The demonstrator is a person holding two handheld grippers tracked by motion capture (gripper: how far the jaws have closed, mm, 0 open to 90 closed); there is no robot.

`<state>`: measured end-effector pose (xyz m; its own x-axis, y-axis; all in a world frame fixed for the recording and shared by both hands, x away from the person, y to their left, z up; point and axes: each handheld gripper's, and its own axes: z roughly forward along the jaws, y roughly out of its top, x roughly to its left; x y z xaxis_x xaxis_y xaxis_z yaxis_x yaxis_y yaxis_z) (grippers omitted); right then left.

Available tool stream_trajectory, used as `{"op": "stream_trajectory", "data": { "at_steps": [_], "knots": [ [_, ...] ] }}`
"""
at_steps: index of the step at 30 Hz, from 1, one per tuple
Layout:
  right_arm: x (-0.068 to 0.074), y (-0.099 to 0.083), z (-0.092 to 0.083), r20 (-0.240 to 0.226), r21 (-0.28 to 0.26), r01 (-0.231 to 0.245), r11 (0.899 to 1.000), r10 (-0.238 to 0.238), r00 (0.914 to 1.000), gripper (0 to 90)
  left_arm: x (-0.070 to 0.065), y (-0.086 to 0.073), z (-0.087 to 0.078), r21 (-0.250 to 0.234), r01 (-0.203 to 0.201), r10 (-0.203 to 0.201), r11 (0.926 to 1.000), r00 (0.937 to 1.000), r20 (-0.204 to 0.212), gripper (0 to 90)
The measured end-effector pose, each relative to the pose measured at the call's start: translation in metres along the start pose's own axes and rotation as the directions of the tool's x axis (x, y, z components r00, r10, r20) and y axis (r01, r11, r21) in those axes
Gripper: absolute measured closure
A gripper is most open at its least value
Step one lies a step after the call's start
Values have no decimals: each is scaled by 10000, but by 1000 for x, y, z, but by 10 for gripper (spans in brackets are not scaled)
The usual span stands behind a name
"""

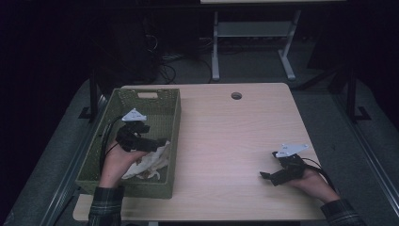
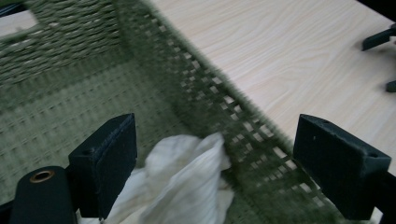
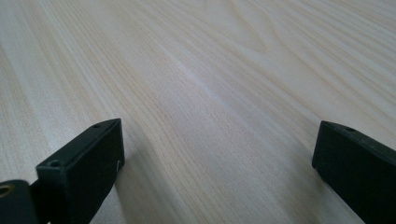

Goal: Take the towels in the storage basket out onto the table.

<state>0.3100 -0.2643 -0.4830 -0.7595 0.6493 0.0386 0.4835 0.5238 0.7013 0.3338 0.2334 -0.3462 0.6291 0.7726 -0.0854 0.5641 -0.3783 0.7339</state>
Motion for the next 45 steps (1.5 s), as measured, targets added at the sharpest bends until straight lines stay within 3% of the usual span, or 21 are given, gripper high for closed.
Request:
{"op": "stream_trajectory", "data": {
  "at_steps": [4, 12, 22, 29, 32, 38, 42, 45],
  "knots": [
    [0, 0, 0, 2, -2, 0, 10000, 0, 10000, 18, 6, -8, 2, 250, -65, 71, 9997, 9997, -236, 132],
    [0, 0, 0, 6, -1, 15, 10000, -15, 10000, 18, 19, -23, 18, 759, 216, -192, 9969, 9993, -326, 132],
    [0, 0, 0, 7, 1, 16, 10000, -16, 10000, 18, 25, -35, 37, 1712, 307, -210, 9848, 9981, -582, 132],
    [0, 0, 0, 6, 6, 14, 10000, -14, 10000, 18, 24, -41, 52, 2792, 128, 79, 9602, 9973, -730, 132],
    [0, 0, 0, 8, -2, 5, 10000, -5, 10000, 18, 24, -42, 55, 2992, 326, -122, 9536, 9975, -700, 132],
    [0, 0, 0, 15, -13, 12, 10000, -12, 10000, 18, 23, -46, 61, 3447, 221, 18, 9385, 9976, -689, 133],
    [0, 0, 0, 14, -11, 10, 10000, -10, 10000, 18, 24, -48, 65, 3778, 259, -22, 9255, 9980, -632, 132],
    [0, 0, 0, 15, -13, 9, 10000, -9, 10000, 18, 23, -51, 70, 4103, 277, -18, 9115, 9980, -634, 132]
  ]
}}
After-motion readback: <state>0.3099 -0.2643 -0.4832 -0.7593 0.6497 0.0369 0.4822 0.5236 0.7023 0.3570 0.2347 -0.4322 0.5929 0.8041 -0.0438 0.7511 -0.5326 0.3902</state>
